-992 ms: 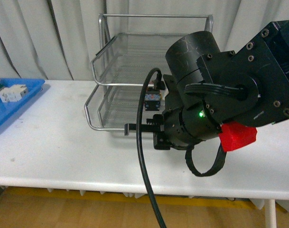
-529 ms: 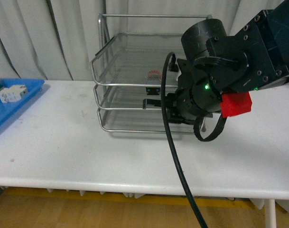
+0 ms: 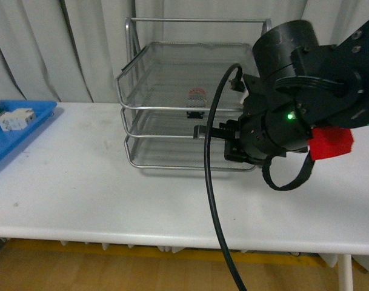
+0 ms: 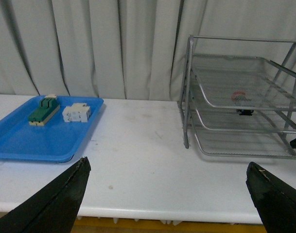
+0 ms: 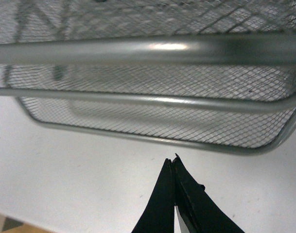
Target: Place button on rack with both arms
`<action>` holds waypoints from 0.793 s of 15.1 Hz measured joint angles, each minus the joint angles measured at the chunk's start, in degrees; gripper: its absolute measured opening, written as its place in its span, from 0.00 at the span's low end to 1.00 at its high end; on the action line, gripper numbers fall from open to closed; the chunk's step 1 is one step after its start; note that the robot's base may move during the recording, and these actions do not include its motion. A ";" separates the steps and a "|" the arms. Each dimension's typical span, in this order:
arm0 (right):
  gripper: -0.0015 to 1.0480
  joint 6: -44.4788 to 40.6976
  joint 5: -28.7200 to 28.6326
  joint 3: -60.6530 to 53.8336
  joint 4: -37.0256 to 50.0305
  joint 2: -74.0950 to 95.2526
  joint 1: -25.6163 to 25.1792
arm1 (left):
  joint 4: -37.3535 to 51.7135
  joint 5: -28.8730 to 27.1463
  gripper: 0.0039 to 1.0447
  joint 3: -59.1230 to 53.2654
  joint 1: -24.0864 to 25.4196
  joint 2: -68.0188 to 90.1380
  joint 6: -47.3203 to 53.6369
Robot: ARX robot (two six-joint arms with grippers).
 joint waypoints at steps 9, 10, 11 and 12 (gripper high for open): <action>0.02 -18.47 3.76 -61.13 21.00 -77.75 -20.92 | 0.02 0.00 0.94 0.00 0.00 0.00 0.00; 0.02 -18.82 3.80 -62.49 18.86 -81.66 -20.94 | 0.02 -0.02 0.94 0.00 0.00 0.00 -0.02; 0.02 -18.93 3.80 -63.78 17.18 -85.40 -20.94 | 0.02 -0.02 0.94 0.00 0.00 0.00 0.00; 0.02 -19.08 3.80 -64.57 16.46 -87.52 -20.94 | 0.00 0.00 0.94 0.00 0.00 0.00 -0.02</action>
